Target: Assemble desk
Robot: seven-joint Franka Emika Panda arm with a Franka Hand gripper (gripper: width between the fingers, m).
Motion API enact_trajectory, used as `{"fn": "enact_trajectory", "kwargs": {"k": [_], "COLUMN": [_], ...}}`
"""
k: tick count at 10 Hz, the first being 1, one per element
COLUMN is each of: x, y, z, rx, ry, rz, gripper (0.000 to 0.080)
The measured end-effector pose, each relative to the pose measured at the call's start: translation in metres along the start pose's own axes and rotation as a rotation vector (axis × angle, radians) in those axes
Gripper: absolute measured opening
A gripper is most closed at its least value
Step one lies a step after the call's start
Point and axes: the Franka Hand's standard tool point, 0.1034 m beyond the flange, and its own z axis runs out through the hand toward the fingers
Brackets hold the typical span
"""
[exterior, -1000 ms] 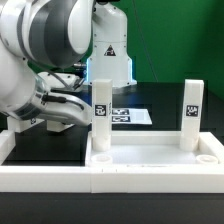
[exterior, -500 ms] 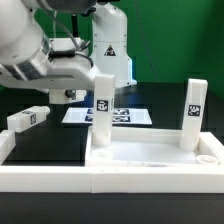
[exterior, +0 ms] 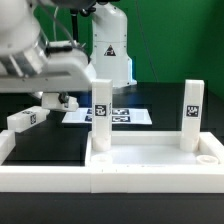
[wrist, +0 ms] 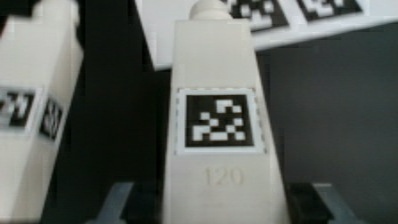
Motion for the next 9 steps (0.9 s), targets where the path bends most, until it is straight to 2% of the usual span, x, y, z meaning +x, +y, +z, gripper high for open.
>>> {"fn": "enact_trajectory", "kwargs": {"k": [2, 3, 6, 7, 9], "x": [-0.004, 0.004, 0.010, 0.015, 0.022], "y": [-0.004, -0.001, 0.004, 0.001, -0.014], "z": [-0.019, -0.020, -0.023, -0.032, -0.058], "rx": [0.002, -0.015, -0.053, -0.083, -0.106], "ry": [0.109, 0.217, 0.418, 0.501, 0.608], "rz": [-0.012, -0.009, -0.003, -0.048, -0.091], "gripper": [0.0289, 0.0289, 0.0289, 0.0289, 0.0289]}}
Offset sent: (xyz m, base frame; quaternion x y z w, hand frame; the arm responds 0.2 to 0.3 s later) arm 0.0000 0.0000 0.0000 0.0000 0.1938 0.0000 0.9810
